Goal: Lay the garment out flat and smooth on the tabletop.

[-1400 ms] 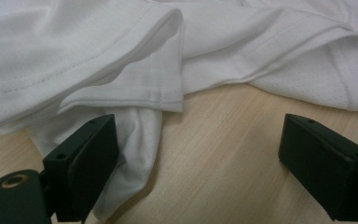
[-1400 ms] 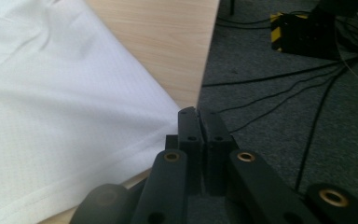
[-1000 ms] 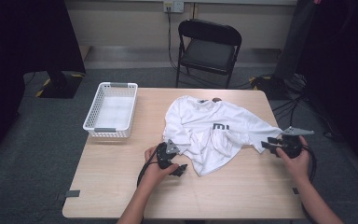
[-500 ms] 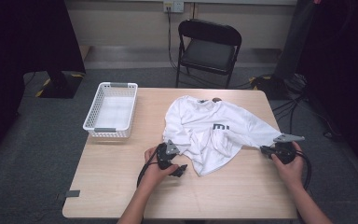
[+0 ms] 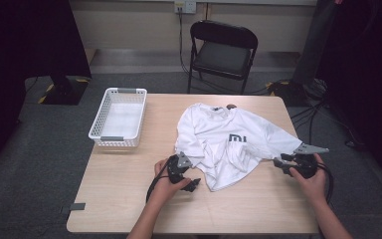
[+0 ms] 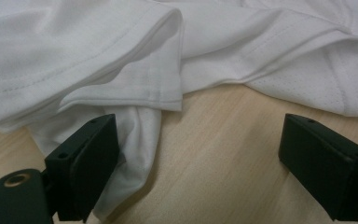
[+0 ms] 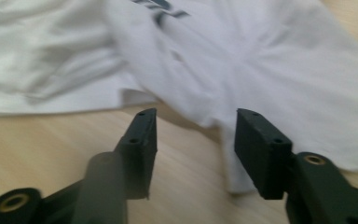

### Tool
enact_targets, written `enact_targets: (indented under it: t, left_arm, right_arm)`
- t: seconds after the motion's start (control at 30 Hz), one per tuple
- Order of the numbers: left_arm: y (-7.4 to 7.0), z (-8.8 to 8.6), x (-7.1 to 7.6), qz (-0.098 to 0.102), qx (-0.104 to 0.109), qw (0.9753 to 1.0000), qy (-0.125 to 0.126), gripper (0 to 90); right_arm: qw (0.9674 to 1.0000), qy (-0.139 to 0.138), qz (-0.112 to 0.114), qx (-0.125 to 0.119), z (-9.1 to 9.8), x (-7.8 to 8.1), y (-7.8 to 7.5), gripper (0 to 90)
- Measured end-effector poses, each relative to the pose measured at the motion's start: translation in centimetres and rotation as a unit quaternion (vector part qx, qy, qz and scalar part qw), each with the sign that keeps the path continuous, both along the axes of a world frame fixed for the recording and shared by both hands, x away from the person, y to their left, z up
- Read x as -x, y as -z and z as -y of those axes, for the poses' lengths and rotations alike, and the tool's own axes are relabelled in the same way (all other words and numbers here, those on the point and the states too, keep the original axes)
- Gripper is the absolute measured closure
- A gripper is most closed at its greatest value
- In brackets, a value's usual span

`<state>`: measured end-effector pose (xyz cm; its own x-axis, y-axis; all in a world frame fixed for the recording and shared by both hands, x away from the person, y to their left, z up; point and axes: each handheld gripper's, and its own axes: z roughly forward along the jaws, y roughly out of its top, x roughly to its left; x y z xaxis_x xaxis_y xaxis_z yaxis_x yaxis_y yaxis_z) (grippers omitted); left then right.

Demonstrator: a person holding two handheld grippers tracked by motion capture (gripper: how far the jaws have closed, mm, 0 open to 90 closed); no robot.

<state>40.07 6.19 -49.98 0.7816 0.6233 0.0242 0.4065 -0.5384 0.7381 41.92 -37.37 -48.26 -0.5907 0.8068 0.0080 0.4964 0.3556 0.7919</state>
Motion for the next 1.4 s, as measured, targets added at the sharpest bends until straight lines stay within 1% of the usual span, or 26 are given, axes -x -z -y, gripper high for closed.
enact_targets:
  t: [0.03,0.07,0.1,0.17,0.2,0.3,0.37,0.43,0.47,0.53,0.57,0.63,0.9,1.0,1.1,1.13,1.17,1.2,1.3,1.4]
  left_arm:
    - [0.0,0.0,0.0,0.0,0.0,1.0,0.0,11.9]
    - [0.0,0.0,0.0,0.0,0.0,1.0,0.0,12.0]
    - [0.0,0.0,0.0,0.0,0.001,1.0,0.0,11.9]
    - [0.0,0.0,0.0,0.0,0.0,1.0,0.001,11.8]
    - [0.0,0.0,0.0,0.0,0.0,1.0,0.001,11.8]
    - [0.0,0.0,0.0,-0.001,0.0,1.0,0.002,11.7]
    - [0.0,0.0,0.0,-0.001,0.001,1.0,0.002,11.7]
    - [0.0,0.0,0.0,-0.002,0.001,1.0,0.001,11.5]
    - [0.0,0.0,0.0,-0.002,0.001,1.0,0.001,11.5]
    - [0.0,0.0,0.0,-0.002,0.001,1.0,0.001,11.5]
    - [0.0,0.0,0.0,-0.001,0.001,1.0,0.001,11.5]
    - [0.0,0.0,0.0,-0.001,0.001,1.0,0.002,11.5]
    - [0.0,0.0,0.0,0.0,0.0,1.0,0.002,11.5]
    - [0.0,-0.1,0.0,0.0,0.001,1.0,0.005,11.5]
    - [-0.1,-0.5,-0.1,0.001,0.005,1.0,0.006,14.1]
    - [-0.1,-0.6,-0.1,0.0,0.005,1.0,0.004,14.3]
    - [-0.3,-0.9,0.0,-0.008,0.001,0.9999,-0.006,15.2]
    - [-0.5,-1.2,0.0,-0.006,0.001,1.0,-0.008,16.0]
    - [-1.1,-1.9,0.1,0.002,0.015,0.9997,-0.017,18.0]
    - [-1.6,-2.8,-0.1,0.011,0.021,0.9989,-0.04,23.1]
  right_arm:
    - [0.9999,-0.009,-0.004,-0.009,-0.9,0.3,-0.1,40.2]
    - [0.9997,-0.018,-0.007,-0.012,-1.7,0.7,-0.2,37.3]
    - [0.9993,-0.035,-0.009,-0.011,-2.9,1.2,-0.2,36.6]
    - [0.9988,-0.049,-0.009,-0.005,-4.2,1.8,0.0,32.3]
    - [0.9983,-0.056,-0.012,-0.006,-4.9,2.1,0.2,31.3]
    - [0.9977,-0.061,-0.031,0.001,-6.0,2.6,0.9,28.4]
    - [0.9972,-0.065,-0.034,0.012,-6.3,2.7,1.2,26.2]
    - [0.9972,-0.064,-0.036,0.017,-6.4,2.9,1.4,23.9]
    - [0.9975,-0.059,-0.029,0.025,-6.4,3.0,1.7,21.9]
    - [0.9976,-0.059,-0.027,0.026,-6.4,3.0,1.7,21.2]
    - [0.9977,-0.058,-0.026,0.023,-6.3,3.1,1.7,21.1]
    - [0.9975,-0.059,-0.024,0.03,-6.4,3.2,1.8,18.6]
    - [0.9973,-0.061,-0.026,0.03,-6.4,3.2,1.8,17.2]
    - [0.9973,-0.061,-0.026,0.03,-6.4,3.2,1.8,17.2]
    - [0.9973,-0.061,-0.026,0.03,-6.4,3.2,1.8,17.2]
    - [0.9973,-0.061,-0.026,0.03,-6.4,3.2,1.8,17.2]
    - [0.9973,-0.061,-0.026,0.03,-6.4,3.2,1.8,17.2]
    - [0.9973,-0.061,-0.026,0.03,-6.4,3.2,1.8,17.2]
    - [0.9973,-0.061,-0.026,0.03,-6.4,3.1,1.8,17.2]
    - [0.9973,-0.061,-0.026,0.03,-6.4,3.2,1.8,17.2]
